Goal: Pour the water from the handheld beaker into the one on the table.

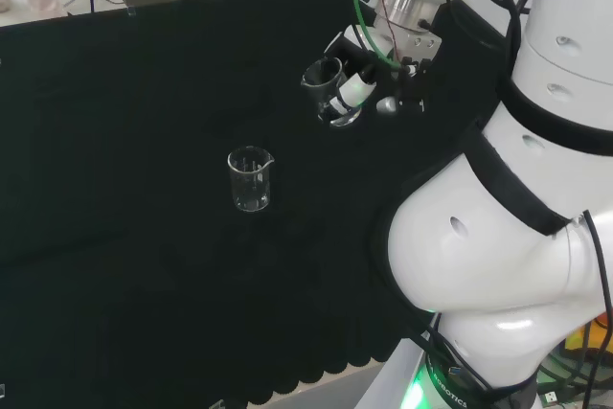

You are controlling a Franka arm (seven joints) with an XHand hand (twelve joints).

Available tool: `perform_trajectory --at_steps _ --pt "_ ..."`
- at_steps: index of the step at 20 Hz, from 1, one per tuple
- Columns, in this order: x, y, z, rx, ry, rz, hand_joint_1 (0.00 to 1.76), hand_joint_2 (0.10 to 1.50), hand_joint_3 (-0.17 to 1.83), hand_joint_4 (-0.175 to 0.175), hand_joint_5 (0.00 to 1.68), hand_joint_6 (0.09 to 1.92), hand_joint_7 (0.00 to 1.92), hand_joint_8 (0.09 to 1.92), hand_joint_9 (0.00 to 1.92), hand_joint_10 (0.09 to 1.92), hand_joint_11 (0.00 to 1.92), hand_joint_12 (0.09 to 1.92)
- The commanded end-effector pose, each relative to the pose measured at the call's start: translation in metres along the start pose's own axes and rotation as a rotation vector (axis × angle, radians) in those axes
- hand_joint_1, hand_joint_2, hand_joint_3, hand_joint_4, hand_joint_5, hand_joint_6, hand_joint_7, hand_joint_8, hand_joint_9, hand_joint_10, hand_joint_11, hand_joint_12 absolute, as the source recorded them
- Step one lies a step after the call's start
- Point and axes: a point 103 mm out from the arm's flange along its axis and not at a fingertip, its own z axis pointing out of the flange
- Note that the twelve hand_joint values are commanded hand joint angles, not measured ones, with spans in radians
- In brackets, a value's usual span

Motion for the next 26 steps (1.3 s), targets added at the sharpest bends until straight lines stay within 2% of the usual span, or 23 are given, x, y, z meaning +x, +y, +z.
perform_trajectory --at_steps 1,8,12,19,26 --pt "0.024 -0.045 0.010 0.053 -0.053 -0.016 1.43 0.72 0.42 -0.175 1.40 0.30 1.36 0.44 1.60 0.09 1.45 0.58" --pt "0.055 -0.051 0.029 0.166 -0.173 -0.082 1.43 0.72 0.42 -0.175 1.40 0.30 1.36 0.43 1.60 0.09 1.46 0.58" --pt "0.066 -0.043 0.034 0.219 -0.225 -0.099 1.43 0.72 0.42 -0.175 1.40 0.30 1.36 0.43 1.60 0.09 1.46 0.58" --pt "0.075 -0.031 0.038 0.273 -0.312 -0.085 1.43 0.71 0.43 -0.175 1.40 0.30 1.37 0.43 1.60 0.09 1.46 0.58" --pt "0.083 -0.019 0.035 0.312 -0.394 -0.027 1.43 0.71 0.43 -0.175 1.40 0.30 1.37 0.42 1.60 0.09 1.46 0.58"
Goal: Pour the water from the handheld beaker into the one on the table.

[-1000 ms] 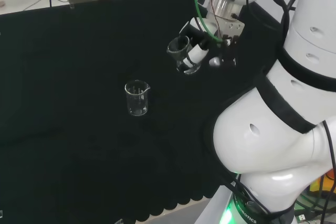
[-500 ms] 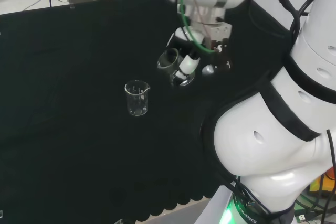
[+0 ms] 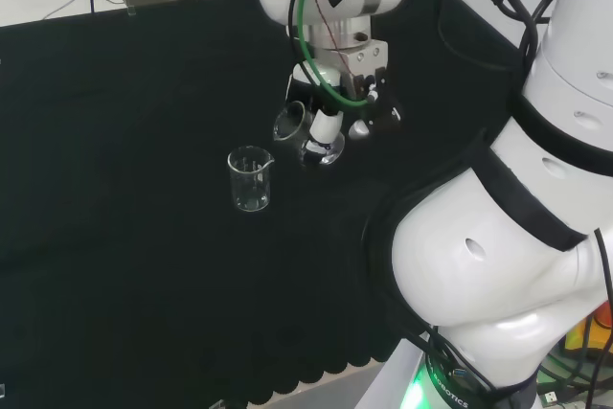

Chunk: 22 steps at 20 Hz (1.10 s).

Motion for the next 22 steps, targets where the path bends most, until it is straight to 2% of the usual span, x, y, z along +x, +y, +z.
perform_trajectory --at_steps 1,5,8,16,22 --pt "0.011 0.012 -0.007 0.064 -0.080 0.036 1.43 0.71 0.43 -0.175 1.40 0.29 1.37 0.42 1.60 0.09 1.46 0.58" --pt "0.016 0.020 -0.008 0.095 -0.130 0.060 1.43 0.70 0.44 -0.175 1.41 0.29 1.38 0.41 1.60 0.09 1.46 0.58" --pt "0.020 0.024 -0.008 0.112 -0.139 0.077 1.43 0.70 0.45 -0.175 1.41 0.29 1.38 0.40 1.60 0.09 1.46 0.58" --pt "0.028 0.035 -0.009 0.203 -0.232 0.106 1.43 0.69 0.46 -0.175 1.42 0.28 1.39 0.39 1.61 0.09 1.47 0.59" --pt "0.035 0.038 -0.014 0.218 -0.262 0.111 1.43 0.69 0.46 -0.175 1.42 0.28 1.40 0.38 1.61 0.09 1.47 0.59"
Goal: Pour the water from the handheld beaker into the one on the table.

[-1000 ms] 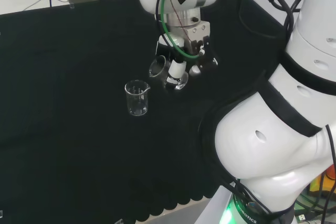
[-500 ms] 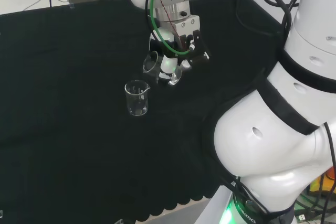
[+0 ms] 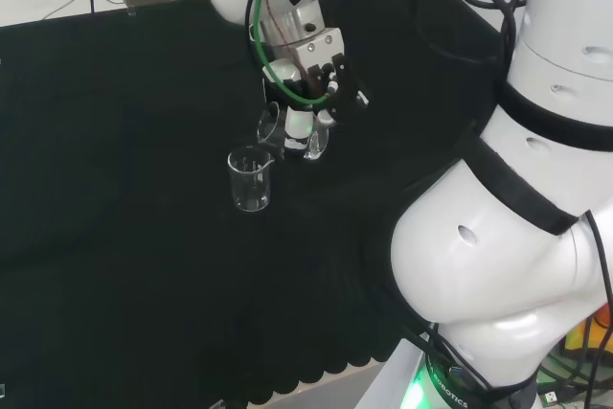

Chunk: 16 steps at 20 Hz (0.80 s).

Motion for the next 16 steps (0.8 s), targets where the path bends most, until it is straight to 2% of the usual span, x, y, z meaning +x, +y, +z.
perform_trajectory --at_steps 1,16 --pt "0.010 0.007 -0.006 0.074 -0.112 0.030 1.43 0.69 0.46 -0.175 1.42 0.28 1.40 0.37 1.61 0.09 1.47 0.59" --pt "0.026 0.005 -0.013 0.114 -0.233 0.035 1.43 0.69 0.47 -0.175 1.42 0.27 1.41 0.35 1.61 0.09 1.47 0.59"
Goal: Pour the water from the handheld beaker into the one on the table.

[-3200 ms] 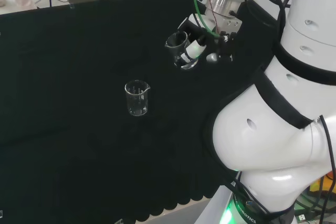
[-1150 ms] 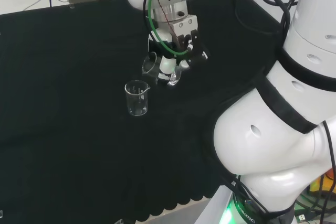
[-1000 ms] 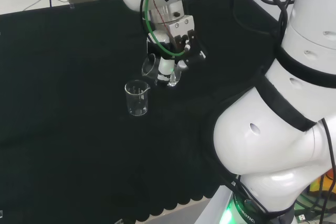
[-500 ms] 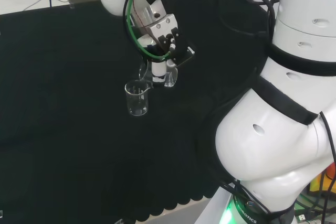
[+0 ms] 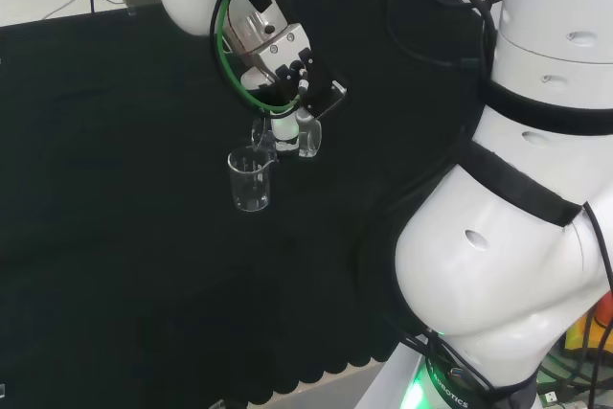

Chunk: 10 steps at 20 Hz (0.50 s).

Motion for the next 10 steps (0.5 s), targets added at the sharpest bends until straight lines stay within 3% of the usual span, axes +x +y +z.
perform_trajectory --at_steps 1,10 --pt "0.0051 -0.0012 -0.0018 0.014 -0.038 0.002 1.43 0.69 0.47 -0.175 1.42 0.27 1.41 0.35 1.61 0.09 1.47 0.59" --pt "0.0097 -0.0018 -0.0044 0.031 -0.113 0.024 1.43 0.69 0.46 -0.175 1.42 0.26 1.41 0.35 1.61 0.09 1.46 0.59"
